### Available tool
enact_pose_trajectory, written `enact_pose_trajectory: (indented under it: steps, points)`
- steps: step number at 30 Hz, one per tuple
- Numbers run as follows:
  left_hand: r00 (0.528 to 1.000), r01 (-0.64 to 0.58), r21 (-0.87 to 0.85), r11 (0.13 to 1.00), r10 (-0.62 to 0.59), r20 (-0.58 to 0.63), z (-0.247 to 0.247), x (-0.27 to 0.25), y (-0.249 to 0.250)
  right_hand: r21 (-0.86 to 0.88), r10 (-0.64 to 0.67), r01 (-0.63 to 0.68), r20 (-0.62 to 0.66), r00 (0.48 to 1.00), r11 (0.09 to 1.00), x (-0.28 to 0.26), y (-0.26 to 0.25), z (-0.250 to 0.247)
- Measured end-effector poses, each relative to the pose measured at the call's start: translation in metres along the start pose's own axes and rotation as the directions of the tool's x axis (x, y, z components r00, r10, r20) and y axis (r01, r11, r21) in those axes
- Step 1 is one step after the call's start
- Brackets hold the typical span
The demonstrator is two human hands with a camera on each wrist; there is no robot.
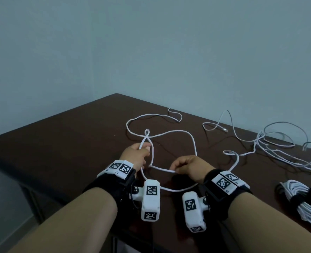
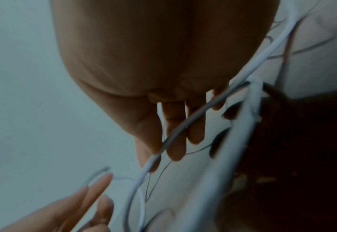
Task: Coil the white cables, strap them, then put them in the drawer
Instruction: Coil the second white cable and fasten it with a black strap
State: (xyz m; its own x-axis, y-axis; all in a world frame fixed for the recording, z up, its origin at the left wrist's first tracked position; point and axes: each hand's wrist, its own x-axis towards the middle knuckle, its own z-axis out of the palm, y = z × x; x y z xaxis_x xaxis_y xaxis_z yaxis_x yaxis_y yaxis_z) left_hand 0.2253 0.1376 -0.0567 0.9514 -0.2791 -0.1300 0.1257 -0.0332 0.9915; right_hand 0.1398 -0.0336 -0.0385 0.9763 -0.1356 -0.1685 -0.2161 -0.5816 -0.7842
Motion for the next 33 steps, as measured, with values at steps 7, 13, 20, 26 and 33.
enact_pose_trajectory:
  steps: [7,13,20,26,33]
  points:
    - [0.962,-0.054,0.003,0.999,0.051,0.267,0.012,-0.021,0.006,0.259,0.062,0.035,-0.357,0.932,0.965,0.023,-0.009,0.003]
    - [0.866,-0.184,0.252,0.950,0.036,0.498,0.015,-0.024,0.008,0.301,-0.037,0.093,-0.185,0.982,0.949,0.022,-0.040,0.011]
    - [0.984,-0.001,0.016,1.000,-0.001,0.180,0.016,-0.017,0.009,0.189,-0.161,0.211,-0.249,0.955,0.959,0.014,-0.037,0.004]
    - [0.992,0.056,-0.048,0.997,-0.051,0.114,0.012,0.011,0.005,0.182,-0.107,0.158,-0.262,0.959,0.971,0.008,-0.022,-0.011]
    - [0.960,0.171,-0.267,0.949,-0.100,0.261,0.029,0.030,0.005,0.253,-0.119,0.149,-0.129,0.984,0.956,-0.006,-0.016,-0.022]
